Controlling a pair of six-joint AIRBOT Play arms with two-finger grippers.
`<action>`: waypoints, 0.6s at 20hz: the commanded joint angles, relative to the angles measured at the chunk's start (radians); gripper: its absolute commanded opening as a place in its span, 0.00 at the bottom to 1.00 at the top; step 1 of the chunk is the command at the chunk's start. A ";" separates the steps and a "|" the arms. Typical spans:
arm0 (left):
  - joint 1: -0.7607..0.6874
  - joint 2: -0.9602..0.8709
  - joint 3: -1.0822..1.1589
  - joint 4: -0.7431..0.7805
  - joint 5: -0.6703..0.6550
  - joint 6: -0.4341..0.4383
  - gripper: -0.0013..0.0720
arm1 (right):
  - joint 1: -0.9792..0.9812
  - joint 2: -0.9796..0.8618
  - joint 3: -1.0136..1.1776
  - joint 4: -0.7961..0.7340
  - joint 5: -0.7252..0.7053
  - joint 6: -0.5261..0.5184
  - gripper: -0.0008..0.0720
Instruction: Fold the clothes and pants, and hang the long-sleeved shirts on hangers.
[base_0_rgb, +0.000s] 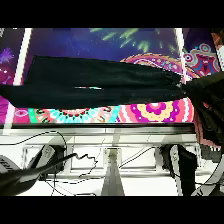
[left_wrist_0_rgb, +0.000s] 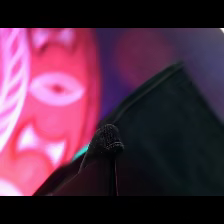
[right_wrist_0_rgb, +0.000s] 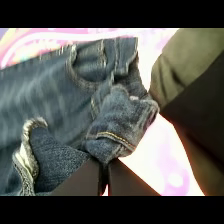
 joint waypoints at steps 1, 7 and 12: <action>-0.162 -0.138 0.123 0.053 0.119 -0.068 0.03 | 0.001 -0.080 0.013 0.013 -0.158 0.073 0.03; -0.382 -0.512 0.389 0.069 0.192 -0.108 0.03 | 0.225 -0.469 0.117 0.087 -0.483 0.084 0.03; -0.455 -0.703 0.537 0.068 0.315 -0.235 0.04 | 0.290 -0.848 0.373 0.089 -0.571 0.242 0.03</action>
